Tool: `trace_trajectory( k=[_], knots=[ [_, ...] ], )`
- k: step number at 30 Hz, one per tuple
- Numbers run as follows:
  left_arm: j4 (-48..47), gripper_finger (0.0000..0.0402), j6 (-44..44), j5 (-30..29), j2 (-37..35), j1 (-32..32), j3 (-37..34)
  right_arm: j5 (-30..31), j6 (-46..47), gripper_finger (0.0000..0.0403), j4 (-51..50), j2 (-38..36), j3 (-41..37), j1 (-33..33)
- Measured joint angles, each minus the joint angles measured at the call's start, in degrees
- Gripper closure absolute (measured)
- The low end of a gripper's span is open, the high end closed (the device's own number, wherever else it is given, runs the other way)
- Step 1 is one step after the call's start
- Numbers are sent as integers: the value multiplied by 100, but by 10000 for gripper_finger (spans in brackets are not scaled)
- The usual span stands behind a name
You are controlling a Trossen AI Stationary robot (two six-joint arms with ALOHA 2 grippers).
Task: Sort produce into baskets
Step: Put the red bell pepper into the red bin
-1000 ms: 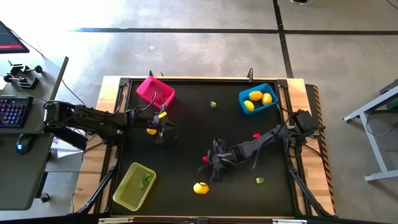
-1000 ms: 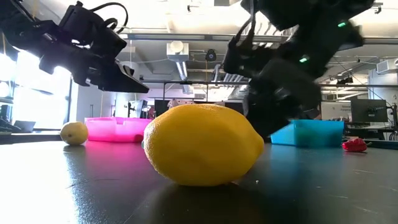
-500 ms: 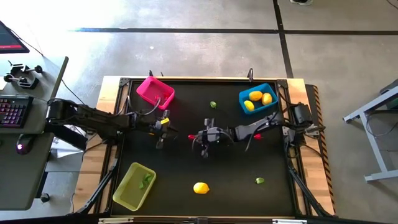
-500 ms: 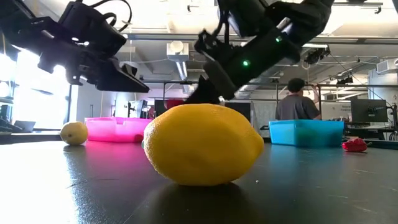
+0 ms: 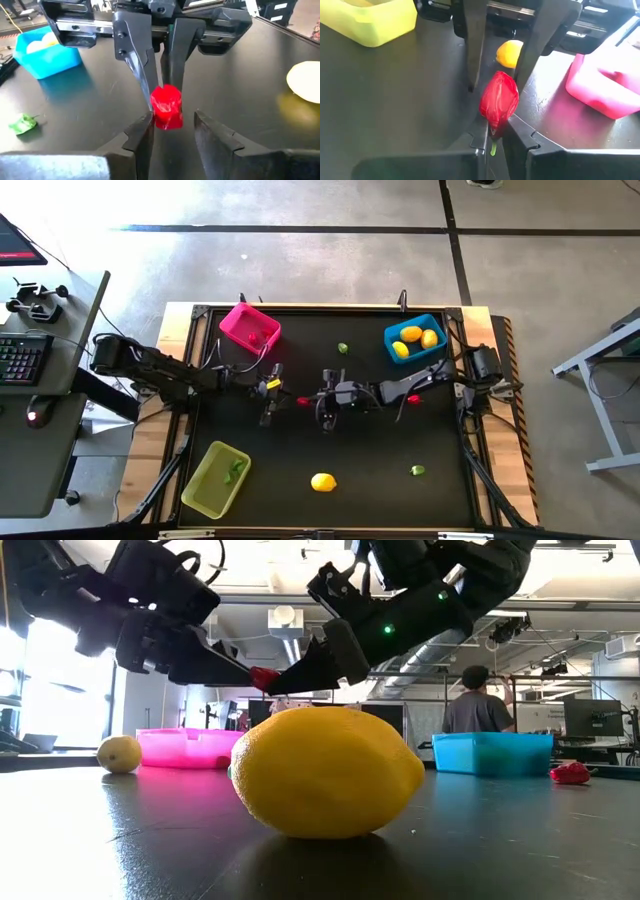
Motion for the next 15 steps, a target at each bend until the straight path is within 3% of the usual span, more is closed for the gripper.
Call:
trace_trajectory(
  k=[5,10,15],
  knots=[
    [19,303,-101,0,-19,-26,49,1,0,380,21,-2,0,1],
    [3,358,-246,0,-19,-7,49,1,0,377,4,-2,0,1],
    [-46,394,-300,-43,-19,-5,49,109,41,334,-5,-2,0,4]
  ],
)
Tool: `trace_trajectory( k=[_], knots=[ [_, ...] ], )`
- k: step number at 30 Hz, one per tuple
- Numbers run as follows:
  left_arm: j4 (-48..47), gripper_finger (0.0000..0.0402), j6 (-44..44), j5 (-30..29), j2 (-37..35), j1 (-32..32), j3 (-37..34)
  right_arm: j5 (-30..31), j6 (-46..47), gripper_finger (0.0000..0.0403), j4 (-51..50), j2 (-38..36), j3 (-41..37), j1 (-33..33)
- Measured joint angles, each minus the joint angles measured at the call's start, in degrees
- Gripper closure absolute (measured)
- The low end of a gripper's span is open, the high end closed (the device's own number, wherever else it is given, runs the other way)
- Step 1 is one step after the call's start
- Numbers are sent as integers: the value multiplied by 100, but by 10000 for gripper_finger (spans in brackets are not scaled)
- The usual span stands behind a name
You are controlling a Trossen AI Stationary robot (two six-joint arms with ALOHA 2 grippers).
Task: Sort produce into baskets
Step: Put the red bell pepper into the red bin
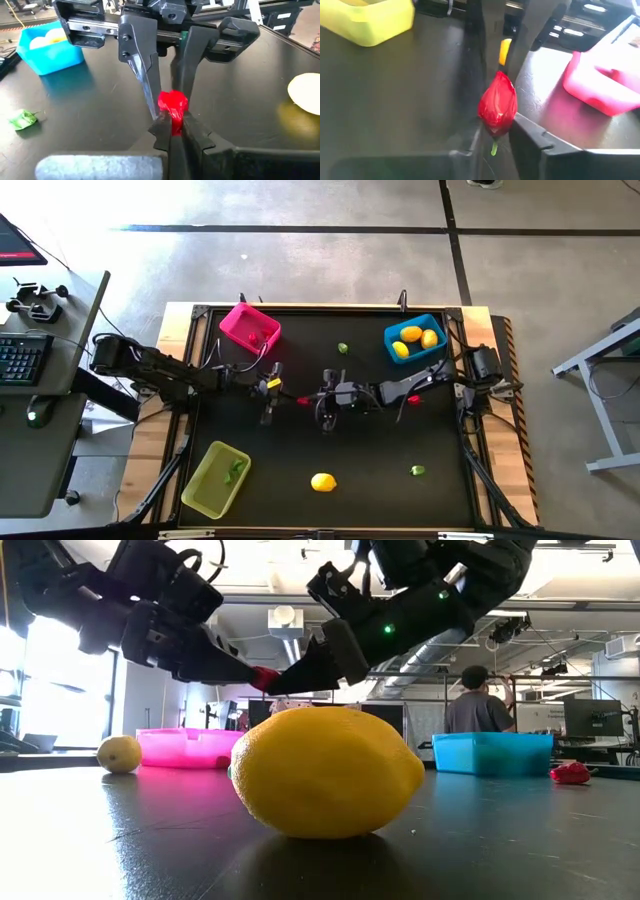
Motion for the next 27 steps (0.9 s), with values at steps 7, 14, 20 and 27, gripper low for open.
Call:
trace_trajectory(
  k=[7,14,20,27],
  knots=[
    [-137,397,78,-609,-133,36,-7,165,68,228,-444,-142,0,-5],
    [-730,400,-141,-1336,-916,441,-7,512,472,191,-1344,-651,0,74],
    [-2331,400,-535,-2425,-2122,1165,-7,725,802,194,-1755,-748,0,124],
    [-4256,400,-1029,-3424,-2949,2267,200,731,887,194,-1834,-748,-2,123]
  ],
)
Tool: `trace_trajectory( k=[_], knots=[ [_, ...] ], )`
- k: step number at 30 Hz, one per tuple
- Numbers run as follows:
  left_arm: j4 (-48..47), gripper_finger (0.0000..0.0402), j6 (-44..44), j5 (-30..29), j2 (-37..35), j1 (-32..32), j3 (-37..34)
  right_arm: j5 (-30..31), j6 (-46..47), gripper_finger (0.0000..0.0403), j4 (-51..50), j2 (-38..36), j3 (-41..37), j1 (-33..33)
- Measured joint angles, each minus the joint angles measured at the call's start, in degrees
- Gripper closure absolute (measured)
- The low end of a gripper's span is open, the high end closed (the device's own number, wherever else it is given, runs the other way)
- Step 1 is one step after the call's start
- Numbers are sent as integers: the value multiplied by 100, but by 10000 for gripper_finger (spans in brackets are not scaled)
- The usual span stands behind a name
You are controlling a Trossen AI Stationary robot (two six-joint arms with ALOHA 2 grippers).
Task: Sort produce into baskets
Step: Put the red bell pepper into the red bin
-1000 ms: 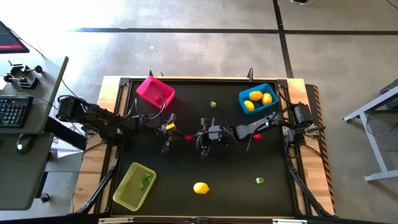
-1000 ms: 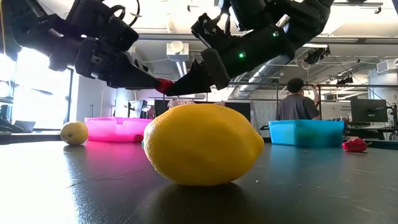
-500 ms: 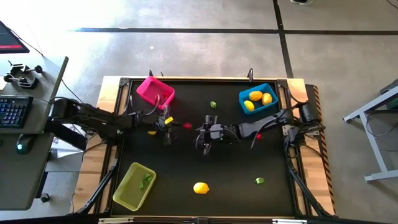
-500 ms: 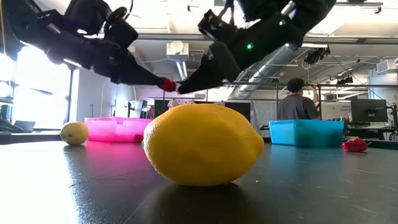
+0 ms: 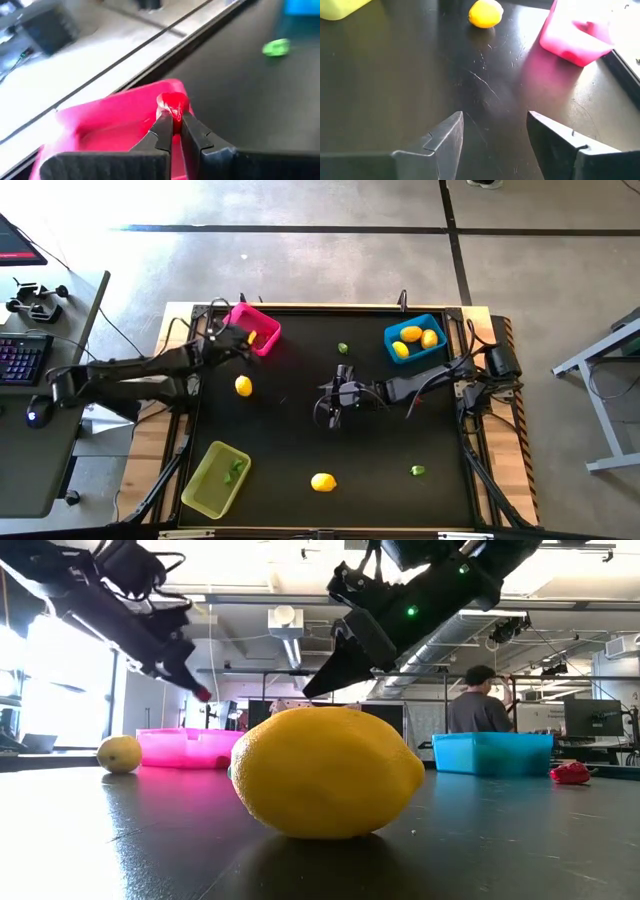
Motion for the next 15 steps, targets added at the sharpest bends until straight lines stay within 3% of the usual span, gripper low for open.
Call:
trace_trajectory(
  k=[6,15],
  knots=[
    [-276,400,29,302,253,871,107,0,-1,194,15,0,-2,0],
    [-257,401,155,1332,1400,1729,610,2,-5,194,19,0,-4,0]
  ],
)
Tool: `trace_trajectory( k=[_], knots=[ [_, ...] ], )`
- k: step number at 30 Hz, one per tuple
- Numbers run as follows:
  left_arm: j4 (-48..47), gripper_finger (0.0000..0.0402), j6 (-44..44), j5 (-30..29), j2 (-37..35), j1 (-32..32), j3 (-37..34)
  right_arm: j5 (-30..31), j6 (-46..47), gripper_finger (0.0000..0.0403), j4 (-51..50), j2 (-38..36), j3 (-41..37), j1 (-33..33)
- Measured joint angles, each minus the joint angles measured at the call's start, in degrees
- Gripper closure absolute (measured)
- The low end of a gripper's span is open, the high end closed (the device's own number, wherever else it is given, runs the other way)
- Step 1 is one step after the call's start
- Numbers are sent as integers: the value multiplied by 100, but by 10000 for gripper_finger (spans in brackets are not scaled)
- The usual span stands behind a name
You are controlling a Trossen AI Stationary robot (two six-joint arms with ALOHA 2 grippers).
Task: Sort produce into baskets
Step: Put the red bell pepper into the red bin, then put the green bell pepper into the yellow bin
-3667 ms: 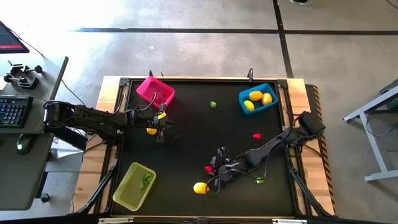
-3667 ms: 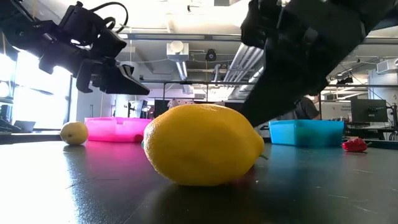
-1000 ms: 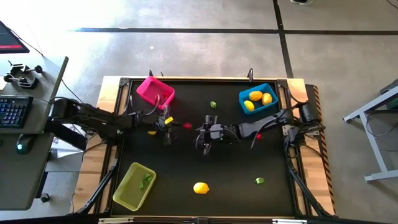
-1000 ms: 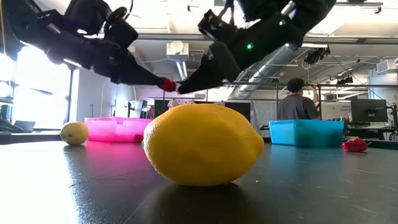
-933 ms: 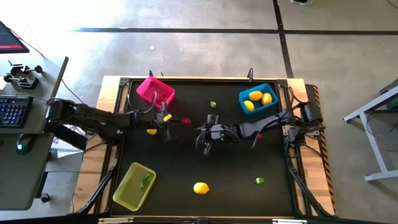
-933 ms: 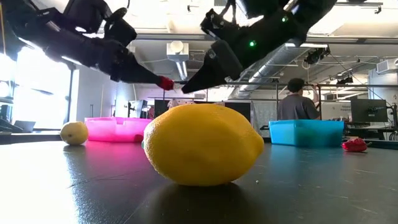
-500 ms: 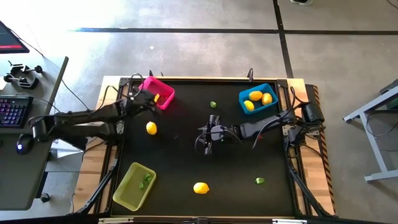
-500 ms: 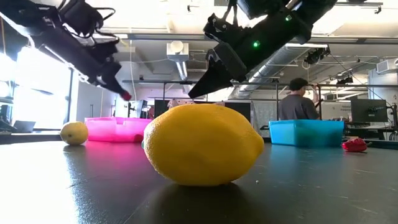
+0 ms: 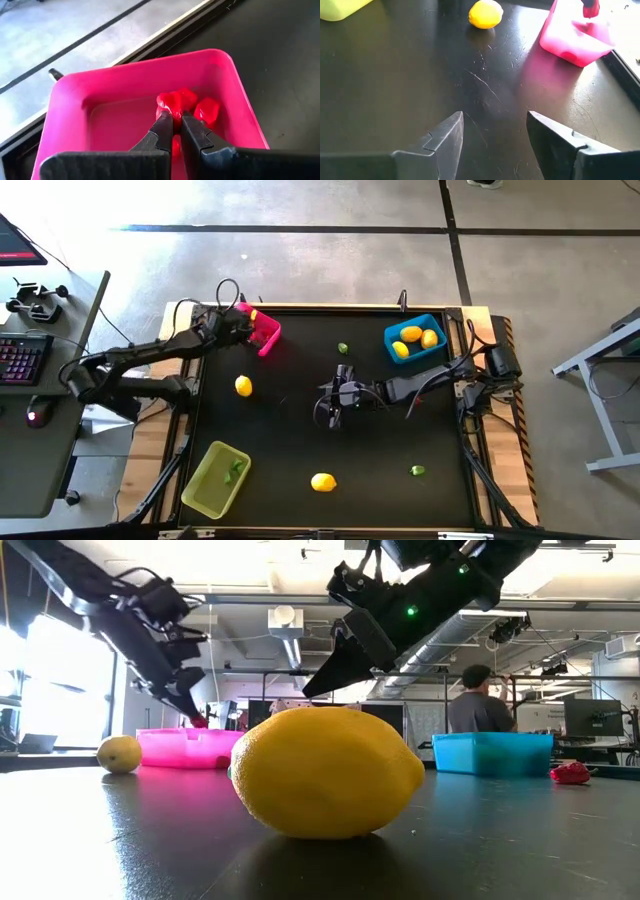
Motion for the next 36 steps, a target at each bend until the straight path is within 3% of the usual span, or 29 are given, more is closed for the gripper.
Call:
trace_trajectory(
  k=[8,16,30,36],
  knots=[
    [-153,400,196,255,963,120,606,0,2,194,2,0,0,0],
    [-126,365,488,254,1436,120,687,0,4,194,2,0,-2,0],
    [-76,255,737,237,1251,-6,682,-2,146,194,7,0,-2,-13],
    [774,226,886,234,882,-387,118,5,335,194,7,0,-2,-40]
  ],
)
